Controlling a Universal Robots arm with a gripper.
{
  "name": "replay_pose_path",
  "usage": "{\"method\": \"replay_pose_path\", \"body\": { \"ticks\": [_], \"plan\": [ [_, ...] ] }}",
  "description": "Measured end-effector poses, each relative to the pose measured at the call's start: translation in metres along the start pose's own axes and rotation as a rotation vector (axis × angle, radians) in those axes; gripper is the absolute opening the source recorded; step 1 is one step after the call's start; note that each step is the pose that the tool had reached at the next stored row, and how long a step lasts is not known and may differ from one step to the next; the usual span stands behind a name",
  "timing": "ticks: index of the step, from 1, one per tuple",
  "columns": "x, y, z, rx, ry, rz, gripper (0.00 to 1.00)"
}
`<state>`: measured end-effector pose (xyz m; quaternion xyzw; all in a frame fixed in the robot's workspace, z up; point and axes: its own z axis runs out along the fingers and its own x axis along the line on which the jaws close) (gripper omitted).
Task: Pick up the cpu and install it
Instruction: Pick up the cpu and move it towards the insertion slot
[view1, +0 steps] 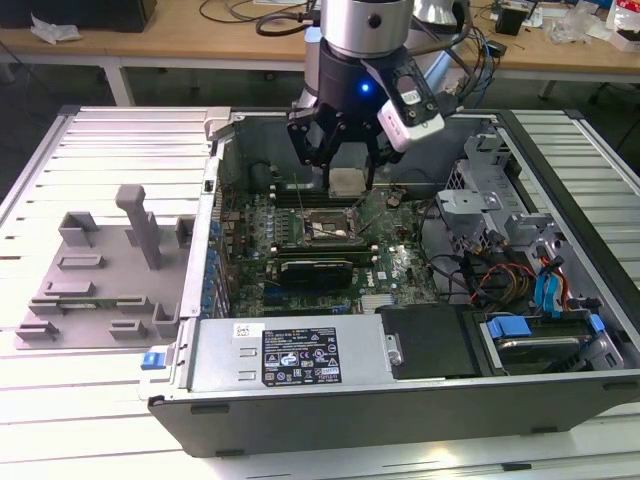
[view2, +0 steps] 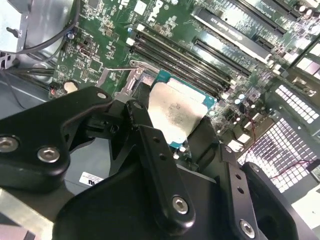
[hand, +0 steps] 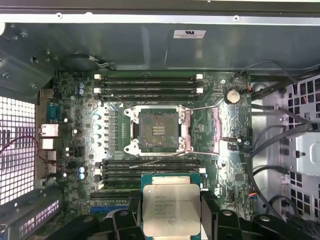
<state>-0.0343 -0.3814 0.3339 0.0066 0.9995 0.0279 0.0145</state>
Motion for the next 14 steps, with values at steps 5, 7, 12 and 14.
{"method": "replay_pose_path", "body": {
  "ticks": [5, 7, 12, 14],
  "plan": [
    [0.0005, 0.0088, 0.0120, -0.0083, 0.0000, 0.000, 0.55],
    [0.0006, 0.0115, 0.0182, -0.0082, 0.0001, 0.000, 0.55],
    [0.0009, 0.0122, 0.0250, -0.0093, 0.0001, 0.000, 0.55],
    [0.0010, 0.0124, 0.0299, -0.0094, 0.0001, 0.000, 0.55]
  ]
}}
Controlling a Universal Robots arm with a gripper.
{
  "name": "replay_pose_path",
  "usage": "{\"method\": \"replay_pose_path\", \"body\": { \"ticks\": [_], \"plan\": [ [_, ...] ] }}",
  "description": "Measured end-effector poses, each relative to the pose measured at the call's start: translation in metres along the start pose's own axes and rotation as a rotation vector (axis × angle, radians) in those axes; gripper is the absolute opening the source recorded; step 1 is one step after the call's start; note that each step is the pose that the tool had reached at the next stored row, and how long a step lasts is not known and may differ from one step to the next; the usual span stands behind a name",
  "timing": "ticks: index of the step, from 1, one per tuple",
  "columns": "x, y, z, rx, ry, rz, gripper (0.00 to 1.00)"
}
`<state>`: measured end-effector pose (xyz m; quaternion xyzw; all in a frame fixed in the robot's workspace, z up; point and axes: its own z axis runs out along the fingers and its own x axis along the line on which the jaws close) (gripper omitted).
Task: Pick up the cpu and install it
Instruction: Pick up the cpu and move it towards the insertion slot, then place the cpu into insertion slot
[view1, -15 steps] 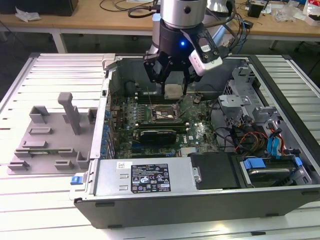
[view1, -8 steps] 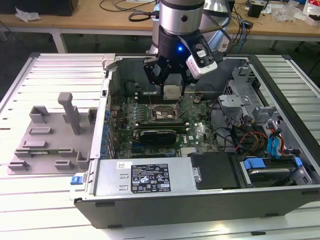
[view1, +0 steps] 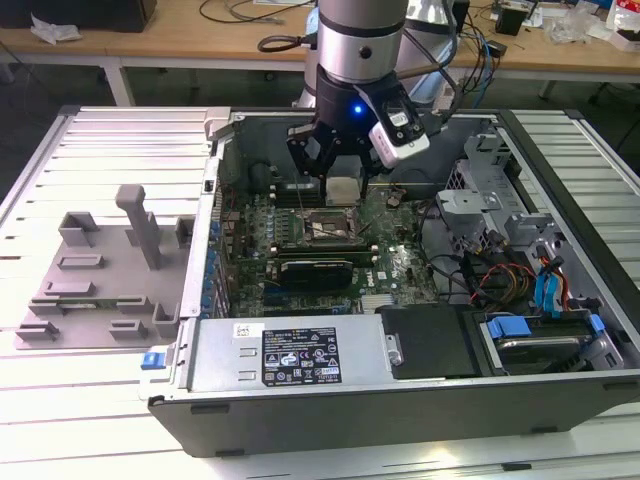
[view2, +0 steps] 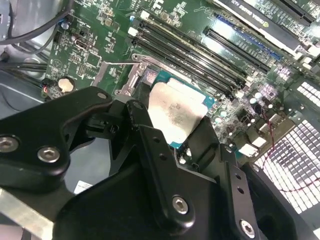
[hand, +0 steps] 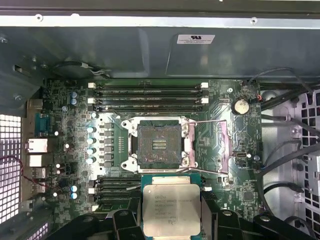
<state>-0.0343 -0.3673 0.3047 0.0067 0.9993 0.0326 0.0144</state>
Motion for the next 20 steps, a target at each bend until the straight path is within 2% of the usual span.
{"method": "replay_pose_path", "body": {
  "ticks": [4, 8, 14, 20],
  "plan": [
    [0.0004, 0.0004, 0.0093, 0.0003, 0.0000, 0.000, 0.55],
    [0.0010, 0.0088, 0.0144, 0.0001, -0.0001, 0.000, 0.55],
    [0.0068, 0.0154, 0.0194, 0.0000, -0.0026, 0.000, 0.55],
    [0.0072, 0.0157, 0.0200, 0.0000, -0.0026, 0.000, 0.55]
  ]
}}
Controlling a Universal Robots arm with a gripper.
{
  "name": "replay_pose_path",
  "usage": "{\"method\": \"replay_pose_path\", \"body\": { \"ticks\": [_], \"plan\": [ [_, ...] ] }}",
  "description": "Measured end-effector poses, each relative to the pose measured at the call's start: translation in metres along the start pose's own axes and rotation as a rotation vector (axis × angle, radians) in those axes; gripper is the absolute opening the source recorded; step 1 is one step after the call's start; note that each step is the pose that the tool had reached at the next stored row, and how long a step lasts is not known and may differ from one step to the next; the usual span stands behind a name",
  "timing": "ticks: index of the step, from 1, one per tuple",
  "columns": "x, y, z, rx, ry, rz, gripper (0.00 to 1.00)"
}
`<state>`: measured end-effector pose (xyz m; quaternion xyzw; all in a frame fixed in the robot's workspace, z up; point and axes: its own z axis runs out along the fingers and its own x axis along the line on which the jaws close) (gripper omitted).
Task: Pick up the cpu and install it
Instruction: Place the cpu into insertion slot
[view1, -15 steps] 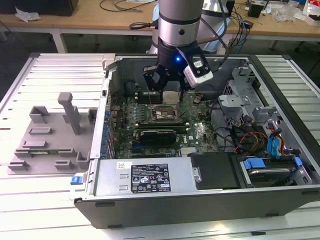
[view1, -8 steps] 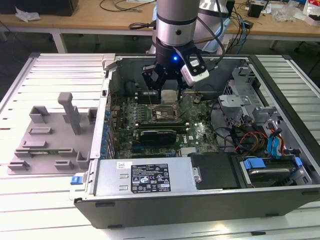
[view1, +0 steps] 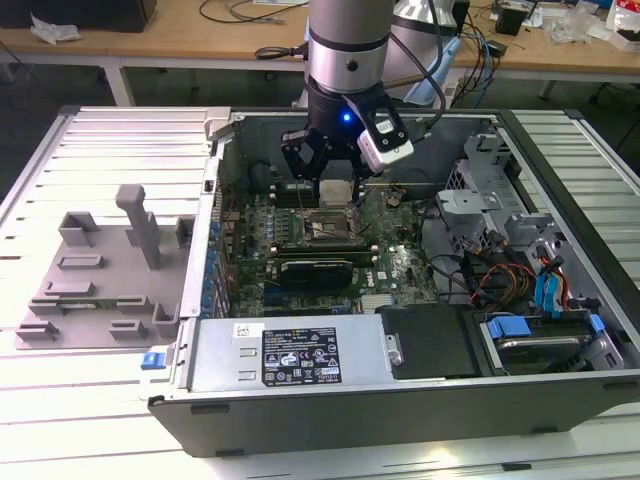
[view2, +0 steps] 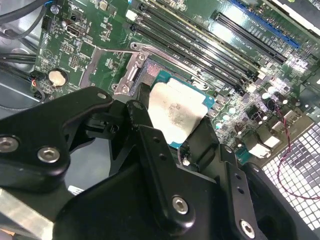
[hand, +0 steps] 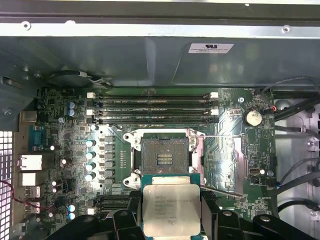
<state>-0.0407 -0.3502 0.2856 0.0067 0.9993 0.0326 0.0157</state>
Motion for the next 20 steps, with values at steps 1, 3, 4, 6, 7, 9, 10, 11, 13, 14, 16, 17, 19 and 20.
{"method": "replay_pose_path", "body": {
  "ticks": [1, 3, 4, 6, 7, 9, 10, 11, 13, 14, 16, 17, 19, 20],
  "plan": [
    [0.0000, 0.0000, 0.0000, 0.0000, 0.0000, 0.000, 0.55],
    [0.0000, 0.0000, 0.0001, 0.0000, 0.0000, 0.000, 0.55],
    [0.0000, 0.0000, 0.0001, 0.0000, 0.0000, 0.000, 0.55],
    [0.0000, 0.0000, 0.0002, 0.0000, 0.0000, 0.000, 0.55],
    [0.0000, 0.0001, 0.0002, 0.0000, 0.0000, 0.000, 0.55],
    [0.0000, 0.0001, 0.0002, 0.0000, 0.0000, 0.000, 0.55],
    [0.0001, 0.0001, 0.0003, 0.0003, -0.0008, 0.012, 0.55],
    [0.0001, 0.0001, 0.0004, 0.0015, -0.0036, 0.054, 0.55],
    [0.0000, 0.0001, 0.0004, 0.0037, -0.0079, 0.121, 0.55],
    [0.0000, 0.0000, 0.0004, 0.0052, -0.0109, 0.167, 0.55],
    [0.0000, 0.0000, 0.0005, 0.0073, -0.0153, 0.234, 0.55],
    [0.0001, 0.0000, 0.0006, 0.0085, -0.0181, 0.276, 0.55],
    [0.0001, 0.0000, 0.0007, 0.0108, -0.0228, 0.349, 0.55],
    [0.0000, 0.0000, 0.0008, 0.0124, -0.0261, 0.399, 0.55]
  ]
}}
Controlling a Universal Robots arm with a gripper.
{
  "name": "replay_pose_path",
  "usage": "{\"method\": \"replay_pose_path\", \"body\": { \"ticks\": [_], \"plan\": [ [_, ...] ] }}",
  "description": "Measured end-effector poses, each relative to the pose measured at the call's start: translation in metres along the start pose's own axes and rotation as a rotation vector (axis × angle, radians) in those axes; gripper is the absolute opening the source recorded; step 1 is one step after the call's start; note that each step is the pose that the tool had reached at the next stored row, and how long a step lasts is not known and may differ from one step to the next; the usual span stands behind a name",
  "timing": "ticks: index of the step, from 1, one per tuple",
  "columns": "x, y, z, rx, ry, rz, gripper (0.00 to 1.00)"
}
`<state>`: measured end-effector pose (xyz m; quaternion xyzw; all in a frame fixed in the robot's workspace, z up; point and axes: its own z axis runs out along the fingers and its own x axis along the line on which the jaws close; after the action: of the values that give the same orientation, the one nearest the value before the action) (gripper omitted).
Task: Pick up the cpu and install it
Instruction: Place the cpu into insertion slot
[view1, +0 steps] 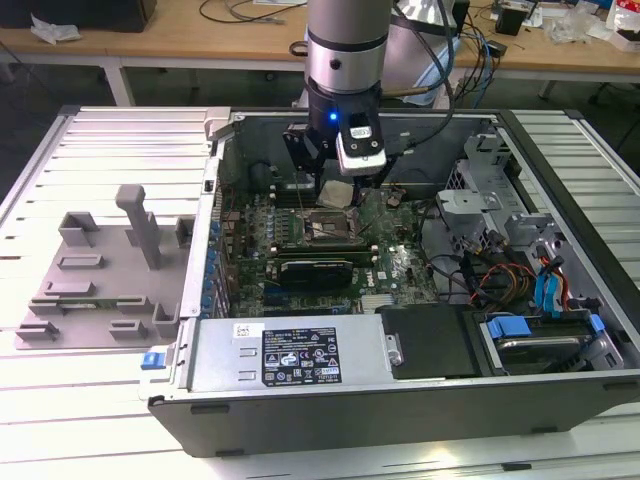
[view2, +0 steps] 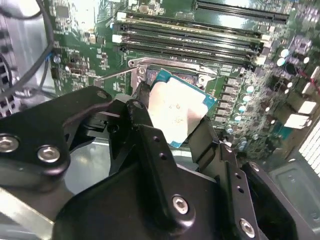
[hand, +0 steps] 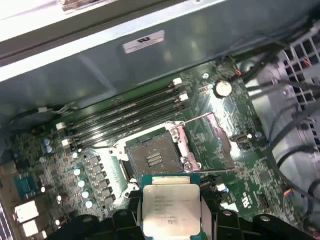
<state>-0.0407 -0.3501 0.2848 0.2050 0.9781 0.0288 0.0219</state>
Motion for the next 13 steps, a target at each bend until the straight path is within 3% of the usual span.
{"method": "replay_pose_path", "body": {
  "ticks": [2, 6, 13],
  "plan": [
    [0.0000, 0.0000, 0.0001, 0.0017, -0.0036, 0.055, 0.55],
    [0.0000, 0.0000, 0.0003, 0.0038, -0.0080, 0.123, 0.55],
    [0.0000, 0.0000, 0.0007, 0.0102, -0.0214, 0.326, 0.55]
  ]
}}
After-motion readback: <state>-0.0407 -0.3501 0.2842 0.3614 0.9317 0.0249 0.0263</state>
